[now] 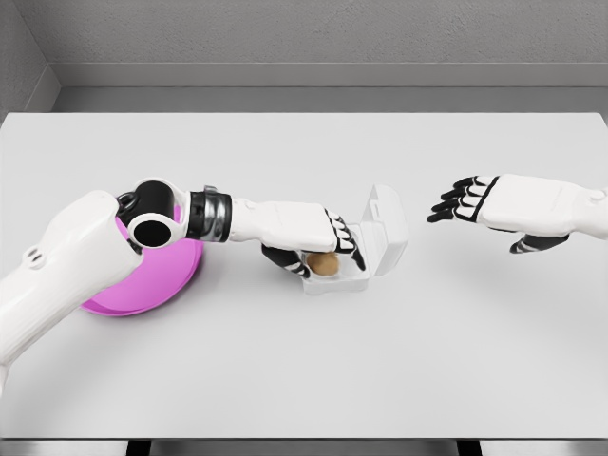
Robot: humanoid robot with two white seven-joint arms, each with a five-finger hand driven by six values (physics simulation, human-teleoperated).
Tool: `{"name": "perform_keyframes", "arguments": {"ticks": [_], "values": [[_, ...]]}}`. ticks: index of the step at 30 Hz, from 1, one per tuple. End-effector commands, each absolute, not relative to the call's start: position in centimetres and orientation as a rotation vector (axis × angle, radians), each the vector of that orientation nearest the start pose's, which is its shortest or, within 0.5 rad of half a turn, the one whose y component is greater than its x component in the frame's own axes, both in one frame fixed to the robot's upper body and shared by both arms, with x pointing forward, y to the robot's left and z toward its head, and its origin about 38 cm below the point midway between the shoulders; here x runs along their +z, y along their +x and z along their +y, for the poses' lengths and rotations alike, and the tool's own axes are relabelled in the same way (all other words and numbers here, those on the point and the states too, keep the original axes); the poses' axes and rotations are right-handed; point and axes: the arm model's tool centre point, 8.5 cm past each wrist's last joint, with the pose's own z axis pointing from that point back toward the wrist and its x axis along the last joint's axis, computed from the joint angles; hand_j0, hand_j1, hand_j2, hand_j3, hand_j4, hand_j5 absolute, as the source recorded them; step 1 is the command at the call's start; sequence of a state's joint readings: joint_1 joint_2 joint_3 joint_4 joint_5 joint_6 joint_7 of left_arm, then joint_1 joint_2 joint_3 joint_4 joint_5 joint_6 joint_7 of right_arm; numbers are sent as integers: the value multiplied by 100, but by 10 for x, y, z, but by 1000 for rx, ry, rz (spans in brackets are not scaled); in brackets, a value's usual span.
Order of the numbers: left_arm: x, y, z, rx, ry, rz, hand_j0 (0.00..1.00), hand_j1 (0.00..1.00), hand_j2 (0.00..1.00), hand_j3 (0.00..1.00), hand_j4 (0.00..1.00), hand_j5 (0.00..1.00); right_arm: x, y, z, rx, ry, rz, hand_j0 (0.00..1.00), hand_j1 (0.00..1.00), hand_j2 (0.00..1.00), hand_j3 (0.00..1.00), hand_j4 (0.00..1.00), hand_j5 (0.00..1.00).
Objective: Pack egg into the box and close the box lid
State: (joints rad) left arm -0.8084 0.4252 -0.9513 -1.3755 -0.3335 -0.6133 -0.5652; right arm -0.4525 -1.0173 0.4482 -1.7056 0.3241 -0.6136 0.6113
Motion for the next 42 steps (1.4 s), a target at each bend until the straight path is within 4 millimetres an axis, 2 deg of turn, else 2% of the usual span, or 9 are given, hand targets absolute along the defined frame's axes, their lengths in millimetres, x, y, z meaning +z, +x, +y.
{"name": "perform_keyframes", "arguments": {"ticks": [1,7,22,25,29,33,36,37,42], "values": [[174,422,95,2833,149,2003,92,92,92,92,92,92,246,375,-329,2223,-402,-1343,100,100,100,100,100,100],[174,422,98,2839,145,2003,100,100,100,100,100,100,246,375,-328,2224,-402,-1345,100,100,100,100,100,100],[180,426,110,2846,121,2018,100,100,100,100,100,100,248,373,-323,2236,-398,-1357,100,100,100,100,100,100],[184,432,140,2885,95,2055,100,100,100,100,100,100,248,373,-323,2236,-398,-1357,100,100,100,100,100,100],[202,443,181,2902,-9,2141,100,100,100,100,100,100,248,373,-322,2237,-397,-1363,100,100,100,100,100,100],[232,458,227,2894,-209,2236,100,100,100,100,100,100,249,370,-316,2254,-387,-1376,100,100,100,100,100,100],[239,465,240,2886,-271,2286,100,100,100,100,100,100,244,368,-312,2266,-366,-1372,100,100,100,100,100,100],[238,470,249,2900,-298,2312,100,100,100,100,100,100,243,367,-311,2267,-361,-1372,100,100,100,100,100,100],[232,478,267,2940,-343,2353,100,100,100,100,100,100,234,365,-299,2274,-316,-1394,100,100,100,100,100,100]]}}
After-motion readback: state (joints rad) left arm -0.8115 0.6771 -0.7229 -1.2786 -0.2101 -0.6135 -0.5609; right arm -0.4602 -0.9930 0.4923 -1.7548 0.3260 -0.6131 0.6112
